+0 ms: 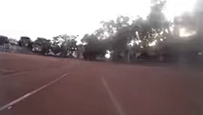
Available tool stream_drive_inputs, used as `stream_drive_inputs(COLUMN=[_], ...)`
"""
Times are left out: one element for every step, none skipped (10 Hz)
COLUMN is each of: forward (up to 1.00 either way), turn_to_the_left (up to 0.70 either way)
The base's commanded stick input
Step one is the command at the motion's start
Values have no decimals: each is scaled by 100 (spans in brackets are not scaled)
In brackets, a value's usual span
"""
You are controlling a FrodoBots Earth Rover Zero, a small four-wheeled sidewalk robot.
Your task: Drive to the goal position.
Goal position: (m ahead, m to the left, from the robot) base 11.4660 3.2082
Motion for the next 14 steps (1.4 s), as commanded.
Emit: stream_drive_inputs(forward=[70, 70, 70, 70, 70, 70, 70, 70, 70, 70, 70, 70, 70, 70], turn_to_the_left=[0, 0, 0, 0, 0, 0, 0, 2, 2, 2, 2, 2, 2, 3])
